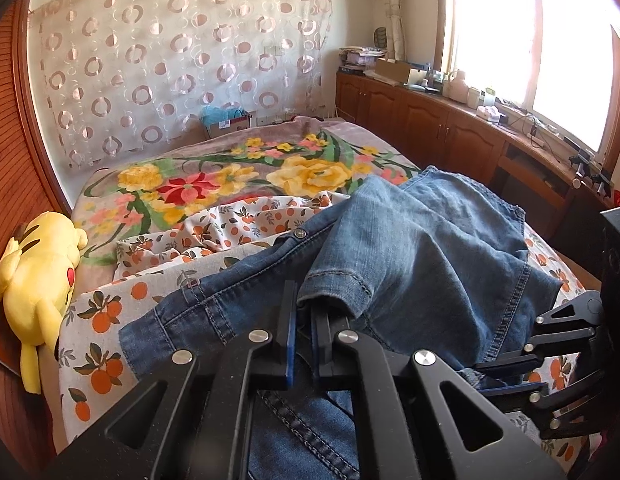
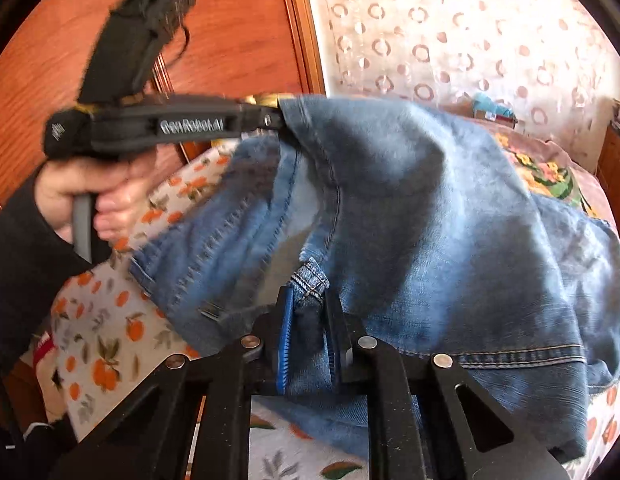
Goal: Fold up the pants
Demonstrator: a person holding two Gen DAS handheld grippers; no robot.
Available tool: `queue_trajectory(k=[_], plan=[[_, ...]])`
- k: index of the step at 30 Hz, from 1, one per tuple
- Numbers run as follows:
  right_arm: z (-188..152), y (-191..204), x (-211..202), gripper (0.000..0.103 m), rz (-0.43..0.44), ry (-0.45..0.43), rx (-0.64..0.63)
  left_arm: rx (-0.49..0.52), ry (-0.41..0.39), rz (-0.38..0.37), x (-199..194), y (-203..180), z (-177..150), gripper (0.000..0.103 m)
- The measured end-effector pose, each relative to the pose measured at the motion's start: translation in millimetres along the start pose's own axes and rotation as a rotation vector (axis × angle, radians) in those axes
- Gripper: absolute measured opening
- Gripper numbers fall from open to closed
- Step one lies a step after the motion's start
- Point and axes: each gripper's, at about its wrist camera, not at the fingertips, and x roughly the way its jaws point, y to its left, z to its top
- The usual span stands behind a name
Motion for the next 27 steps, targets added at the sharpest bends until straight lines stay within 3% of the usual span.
queue_trajectory(k=[6,13,17,22,27], plan=[[16,14,-29,0.015,0.058,-0.081,-0.018,-0.043,-0.042,0.047,-23,20,2,0.006],[35,40,-27,0.015,0.184,-0.107,-0.032,-0.093,-0.078,0.179,-43,65,9,0.006],[33,56,-9,0.015,0.245,-0.070,-0.041,-0.120,-0.052,0.224,-38,87,-1,0.006],[21,62,11,0.016,0.249,0.007,-0.050,-0.161,0.029,0.240,-19,103,-28,0.007],[25,48,-2,0.023,0.224,0.018,-0.045,-0.180,0.069,0.232,-20,104,-61,0.019]])
